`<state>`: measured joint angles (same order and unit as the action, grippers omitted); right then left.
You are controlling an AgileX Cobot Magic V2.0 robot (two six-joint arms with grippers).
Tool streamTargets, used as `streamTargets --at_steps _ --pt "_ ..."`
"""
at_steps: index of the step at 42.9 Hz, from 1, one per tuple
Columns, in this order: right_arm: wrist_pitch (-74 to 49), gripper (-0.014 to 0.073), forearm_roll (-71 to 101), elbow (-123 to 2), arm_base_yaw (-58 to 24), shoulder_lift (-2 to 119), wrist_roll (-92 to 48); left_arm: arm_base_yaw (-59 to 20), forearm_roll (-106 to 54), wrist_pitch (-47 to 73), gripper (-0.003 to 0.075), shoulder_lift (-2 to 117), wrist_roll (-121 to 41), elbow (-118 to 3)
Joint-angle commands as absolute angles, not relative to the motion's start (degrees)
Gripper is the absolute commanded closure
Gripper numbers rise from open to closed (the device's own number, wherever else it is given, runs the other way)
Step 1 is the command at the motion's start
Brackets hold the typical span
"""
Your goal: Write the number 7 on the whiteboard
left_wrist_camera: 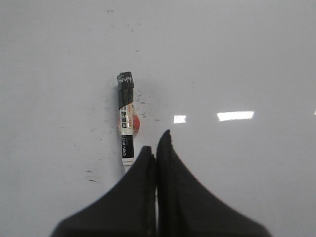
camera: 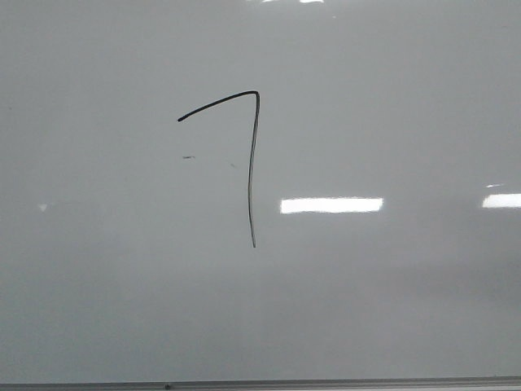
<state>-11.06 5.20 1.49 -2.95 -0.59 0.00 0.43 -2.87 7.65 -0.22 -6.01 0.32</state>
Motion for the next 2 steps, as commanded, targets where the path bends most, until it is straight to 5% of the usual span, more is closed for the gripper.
streamTargets --at_steps 1,2 --pt "-6.84 0.0661 4.68 1.33 -2.65 -1.70 -0.34 0.57 -2.92 2.65 0.0741 -1.09 -5.40 0.58" --pt "-6.84 0.0661 4.68 1.33 -2.65 -1.70 -0.34 0.57 -2.92 2.65 0.0741 -1.09 -5.40 0.58"
